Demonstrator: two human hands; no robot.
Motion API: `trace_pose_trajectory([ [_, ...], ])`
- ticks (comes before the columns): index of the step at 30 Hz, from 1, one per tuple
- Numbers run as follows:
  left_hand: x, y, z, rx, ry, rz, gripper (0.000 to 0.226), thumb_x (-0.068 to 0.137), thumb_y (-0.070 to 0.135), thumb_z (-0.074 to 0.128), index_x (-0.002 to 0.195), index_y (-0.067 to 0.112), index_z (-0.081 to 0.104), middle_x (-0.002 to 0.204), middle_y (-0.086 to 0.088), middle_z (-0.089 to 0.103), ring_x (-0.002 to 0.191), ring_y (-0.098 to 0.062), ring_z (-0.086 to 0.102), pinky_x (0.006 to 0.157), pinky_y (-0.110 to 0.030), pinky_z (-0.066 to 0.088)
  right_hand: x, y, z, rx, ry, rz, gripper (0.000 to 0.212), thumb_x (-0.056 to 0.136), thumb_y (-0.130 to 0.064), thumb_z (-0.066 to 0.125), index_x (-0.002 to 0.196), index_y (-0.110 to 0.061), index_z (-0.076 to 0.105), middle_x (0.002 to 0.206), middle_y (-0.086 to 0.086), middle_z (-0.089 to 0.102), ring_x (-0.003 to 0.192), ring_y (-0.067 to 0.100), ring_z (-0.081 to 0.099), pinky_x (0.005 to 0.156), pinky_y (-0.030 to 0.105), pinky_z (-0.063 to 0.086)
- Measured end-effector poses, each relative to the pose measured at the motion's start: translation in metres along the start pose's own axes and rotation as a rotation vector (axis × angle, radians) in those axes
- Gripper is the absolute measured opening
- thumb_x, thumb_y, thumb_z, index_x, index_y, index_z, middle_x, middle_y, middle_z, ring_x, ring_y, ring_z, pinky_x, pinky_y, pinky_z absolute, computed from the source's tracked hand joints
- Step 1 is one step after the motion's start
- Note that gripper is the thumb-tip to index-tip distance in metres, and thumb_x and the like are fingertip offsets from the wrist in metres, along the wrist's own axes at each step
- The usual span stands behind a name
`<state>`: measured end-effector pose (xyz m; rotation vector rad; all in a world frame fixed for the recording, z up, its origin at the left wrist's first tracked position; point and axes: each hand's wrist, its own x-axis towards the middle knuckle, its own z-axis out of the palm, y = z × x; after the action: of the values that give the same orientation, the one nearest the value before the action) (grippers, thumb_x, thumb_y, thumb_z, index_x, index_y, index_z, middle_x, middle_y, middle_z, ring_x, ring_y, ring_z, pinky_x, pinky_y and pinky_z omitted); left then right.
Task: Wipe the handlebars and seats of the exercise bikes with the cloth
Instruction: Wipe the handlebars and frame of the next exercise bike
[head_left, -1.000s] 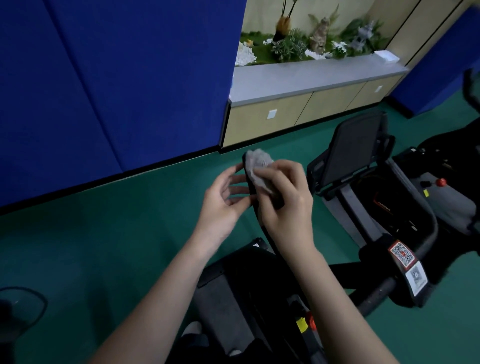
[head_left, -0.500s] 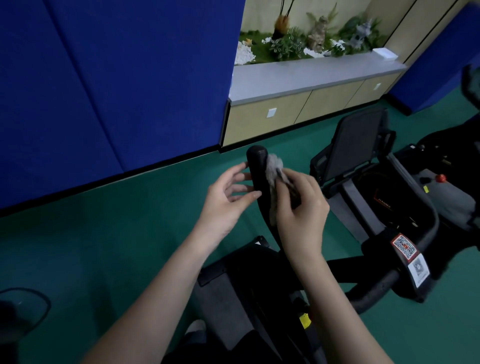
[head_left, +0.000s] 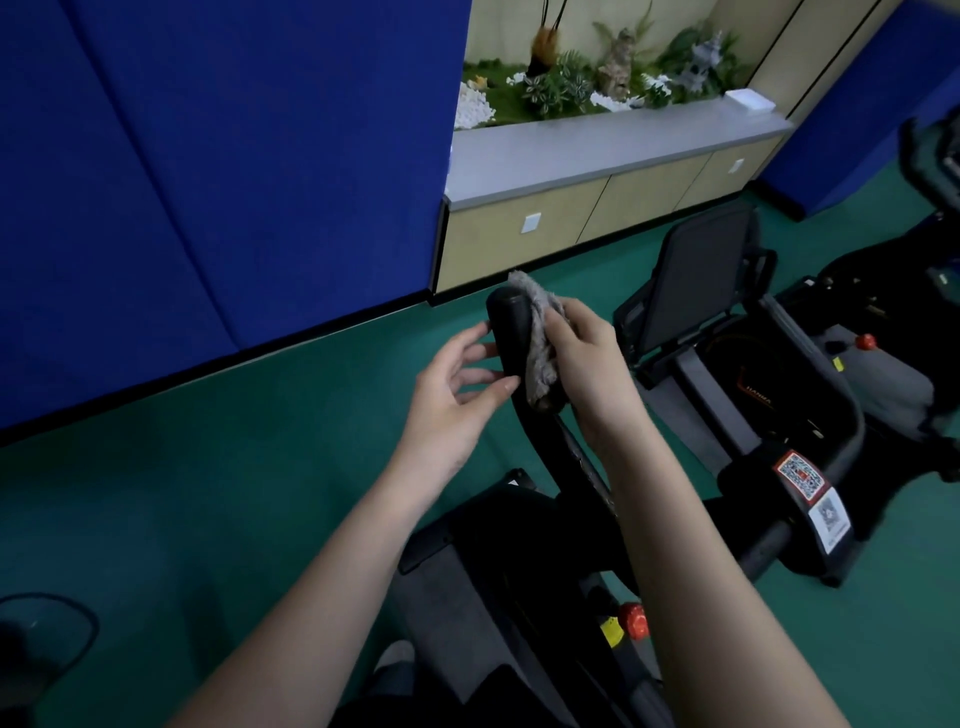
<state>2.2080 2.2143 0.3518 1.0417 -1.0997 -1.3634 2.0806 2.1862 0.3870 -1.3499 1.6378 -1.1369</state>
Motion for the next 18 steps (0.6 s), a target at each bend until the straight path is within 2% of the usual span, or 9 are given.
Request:
trace_pose_trajectory([
  [3, -0.001, 0.000, 0.001, -0.009, 0.012, 0.003, 0.052, 0.083, -0.001, 0.068, 0.121, 0.030, 0.052, 0.109, 0.012, 0.059, 0.090, -0.007, 0.060, 0.077, -0.013, 0.049, -0.007, 0.009, -0.002, 0.010, 0.027, -0.005, 0.024, 0.098, -0.020, 0.046, 0.080, -0.020, 0.061, 0.070, -0.008, 0.062, 0.070, 0.009, 0.056, 0.067, 0.030, 0.044],
  [7, -0.002, 0.000, 0.002, -0.023, 0.014, 0.010, 0.051, 0.084, -0.003, 0.066, 0.122, 0.027, 0.052, 0.108, 0.009, 0.060, 0.085, -0.002, 0.061, 0.076, -0.012, 0.049, 0.002, -0.003, 0.004, 0.233, -0.018, 0.060, 0.022, 0.099, -0.014, 0.045, 0.090, -0.017, 0.065, 0.077, -0.005, 0.069, 0.071, 0.005, 0.064, 0.064, 0.020, 0.049],
  [13, -0.004, -0.003, 0.004, -0.020, 0.050, 0.020, 0.049, 0.084, -0.003, 0.065, 0.124, 0.023, 0.052, 0.104, 0.009, 0.060, 0.078, 0.008, 0.059, 0.072, -0.008, 0.047, -0.002, 0.010, -0.005, 0.223, -0.133, 0.133, 0.026, 0.100, -0.009, 0.040, 0.092, -0.015, 0.064, 0.086, 0.000, 0.070, 0.081, 0.012, 0.066, 0.076, 0.027, 0.052],
  [18, -0.003, -0.004, 0.003, -0.008, 0.030, 0.004, 0.051, 0.085, -0.001, 0.065, 0.130, 0.018, 0.052, 0.103, 0.008, 0.060, 0.078, 0.005, 0.060, 0.074, -0.010, 0.048, -0.003, 0.007, 0.000, 0.206, -0.053, 0.075, 0.025, 0.100, -0.013, 0.044, 0.087, -0.018, 0.064, 0.074, -0.007, 0.067, 0.068, 0.003, 0.062, 0.064, 0.018, 0.048],
])
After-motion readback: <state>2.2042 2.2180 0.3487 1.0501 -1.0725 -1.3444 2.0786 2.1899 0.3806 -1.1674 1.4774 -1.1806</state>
